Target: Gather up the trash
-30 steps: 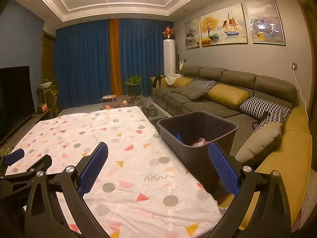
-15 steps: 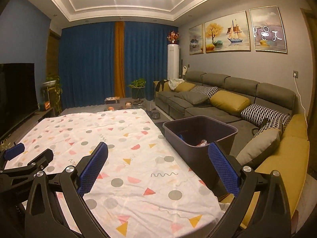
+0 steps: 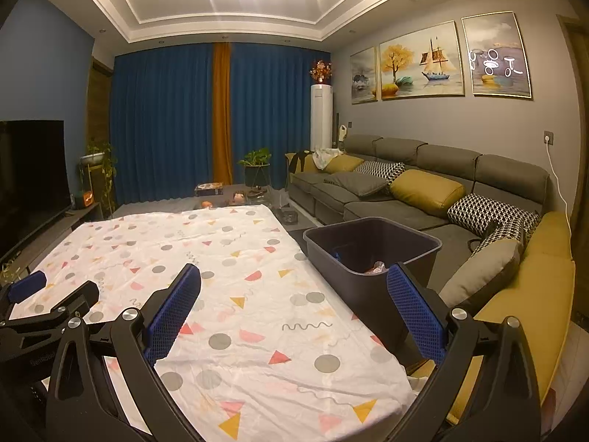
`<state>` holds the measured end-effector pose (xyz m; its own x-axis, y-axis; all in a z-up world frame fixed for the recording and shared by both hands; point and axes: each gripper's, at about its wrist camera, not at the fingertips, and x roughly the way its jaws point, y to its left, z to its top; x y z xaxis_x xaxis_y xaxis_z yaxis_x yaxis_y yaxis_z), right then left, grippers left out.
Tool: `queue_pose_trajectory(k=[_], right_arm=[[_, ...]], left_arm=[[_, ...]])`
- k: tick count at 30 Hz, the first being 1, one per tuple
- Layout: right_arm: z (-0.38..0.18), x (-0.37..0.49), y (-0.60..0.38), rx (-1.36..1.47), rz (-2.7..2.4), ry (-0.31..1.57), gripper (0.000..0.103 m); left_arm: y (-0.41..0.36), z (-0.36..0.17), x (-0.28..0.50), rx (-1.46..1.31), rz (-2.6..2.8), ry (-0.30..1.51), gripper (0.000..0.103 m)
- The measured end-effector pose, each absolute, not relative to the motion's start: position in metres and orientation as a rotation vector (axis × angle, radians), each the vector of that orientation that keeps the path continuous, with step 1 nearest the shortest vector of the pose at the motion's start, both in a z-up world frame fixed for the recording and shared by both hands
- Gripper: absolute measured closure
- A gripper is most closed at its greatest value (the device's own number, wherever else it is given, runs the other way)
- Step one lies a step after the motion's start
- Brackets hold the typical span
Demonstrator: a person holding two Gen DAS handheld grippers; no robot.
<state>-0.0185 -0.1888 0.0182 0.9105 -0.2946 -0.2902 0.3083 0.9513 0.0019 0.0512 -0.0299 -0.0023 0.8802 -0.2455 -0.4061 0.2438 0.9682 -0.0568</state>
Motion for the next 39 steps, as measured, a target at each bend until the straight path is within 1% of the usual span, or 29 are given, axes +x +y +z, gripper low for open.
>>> queue_pose_trajectory(k=[39], right_arm=[[0.0223,-0.0187,-0.1832,0.048,-0.305,0.281,0.006]], left_arm=[[-0.0292,0.0006,0.0466,-0.011,-0.248,0.425,0.006]])
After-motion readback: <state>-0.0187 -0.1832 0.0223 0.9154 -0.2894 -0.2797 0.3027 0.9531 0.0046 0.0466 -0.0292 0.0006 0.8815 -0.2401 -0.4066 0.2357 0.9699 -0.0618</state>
